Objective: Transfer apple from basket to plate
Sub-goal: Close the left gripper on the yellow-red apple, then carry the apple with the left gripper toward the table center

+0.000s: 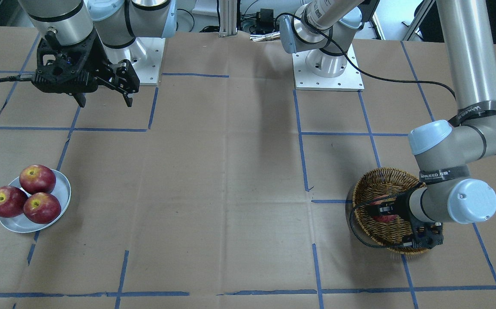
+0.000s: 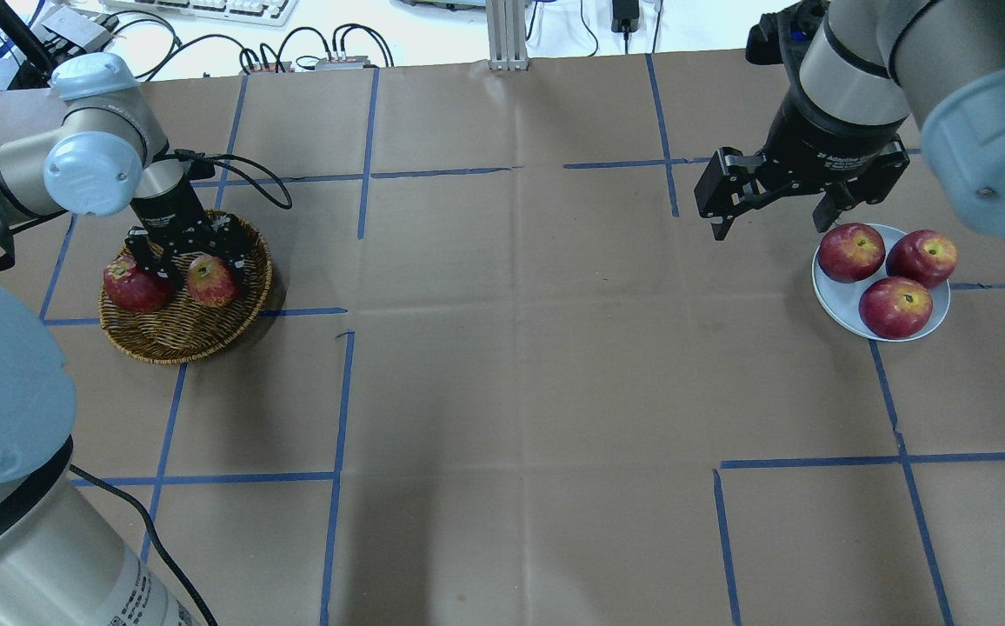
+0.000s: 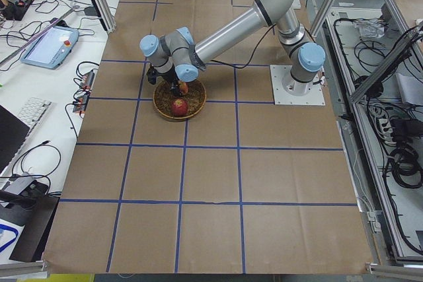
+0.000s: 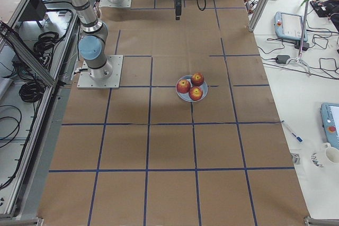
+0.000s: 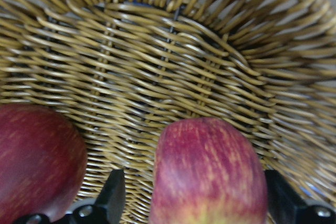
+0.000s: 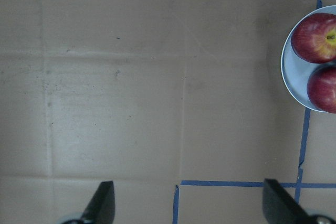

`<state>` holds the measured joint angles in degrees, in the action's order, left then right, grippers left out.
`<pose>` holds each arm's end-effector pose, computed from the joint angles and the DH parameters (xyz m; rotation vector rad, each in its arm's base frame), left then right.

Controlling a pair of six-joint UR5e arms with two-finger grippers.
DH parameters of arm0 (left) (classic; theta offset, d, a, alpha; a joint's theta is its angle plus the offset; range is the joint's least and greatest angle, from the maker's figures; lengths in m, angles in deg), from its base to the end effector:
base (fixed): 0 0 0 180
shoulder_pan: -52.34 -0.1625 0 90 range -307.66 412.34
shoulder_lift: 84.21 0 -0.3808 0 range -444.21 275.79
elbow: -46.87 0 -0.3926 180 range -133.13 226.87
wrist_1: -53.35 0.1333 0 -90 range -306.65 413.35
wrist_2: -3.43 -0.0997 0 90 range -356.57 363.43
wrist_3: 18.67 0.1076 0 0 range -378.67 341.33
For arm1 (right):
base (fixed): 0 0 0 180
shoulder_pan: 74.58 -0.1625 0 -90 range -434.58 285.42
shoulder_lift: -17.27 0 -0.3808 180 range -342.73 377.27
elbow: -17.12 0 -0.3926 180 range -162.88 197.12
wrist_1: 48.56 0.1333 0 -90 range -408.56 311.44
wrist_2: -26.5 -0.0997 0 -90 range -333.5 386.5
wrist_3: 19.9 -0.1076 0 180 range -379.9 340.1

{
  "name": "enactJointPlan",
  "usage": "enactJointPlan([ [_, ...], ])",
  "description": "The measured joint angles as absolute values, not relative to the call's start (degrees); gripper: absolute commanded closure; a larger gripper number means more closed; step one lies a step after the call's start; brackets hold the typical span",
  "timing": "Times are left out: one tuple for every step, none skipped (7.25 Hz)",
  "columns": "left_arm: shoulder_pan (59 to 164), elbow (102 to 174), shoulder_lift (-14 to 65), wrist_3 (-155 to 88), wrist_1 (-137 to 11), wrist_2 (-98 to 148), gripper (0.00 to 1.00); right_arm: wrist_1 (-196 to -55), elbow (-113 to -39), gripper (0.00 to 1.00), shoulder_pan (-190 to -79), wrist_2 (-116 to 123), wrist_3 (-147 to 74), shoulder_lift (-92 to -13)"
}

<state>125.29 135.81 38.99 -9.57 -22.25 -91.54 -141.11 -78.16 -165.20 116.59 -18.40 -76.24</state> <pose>0.0583 -0.6131 0.1398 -0.1932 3.0816 0.4997 0.1382 -0.4688 0.4242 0.0581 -3.1393 0.0214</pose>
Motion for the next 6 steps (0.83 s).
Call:
enactJointPlan([
  [125.3,135.9,39.1,-9.6,-22.2,-91.5,0.61,-141.1,-78.2,0.00,-165.2,116.6,-18.4,-76.2],
  [125.3,135.9,39.1,-9.6,-22.2,-91.5,0.71,-141.1,-78.2,0.00,-165.2,116.6,-18.4,-76.2],
  [125.3,135.8,39.1,-9.6,-22.2,-91.4,0.73,-141.1,-78.2,0.00,-165.2,116.6,-18.4,-76.2],
  [125.3,135.4,38.9,-9.6,-22.2,-91.3,0.72,-141.1,-78.2,0.00,-165.2,116.6,-18.4,-76.2],
  [125.3,134.4,38.1,-9.6,-22.2,-91.4,0.72,-141.1,-78.2,0.00,-165.2,116.6,-18.4,-76.2],
  [125.6,133.1,35.7,-9.6,-22.5,-91.5,0.72,-141.1,-78.2,0.00,-165.2,116.6,-18.4,-76.2],
])
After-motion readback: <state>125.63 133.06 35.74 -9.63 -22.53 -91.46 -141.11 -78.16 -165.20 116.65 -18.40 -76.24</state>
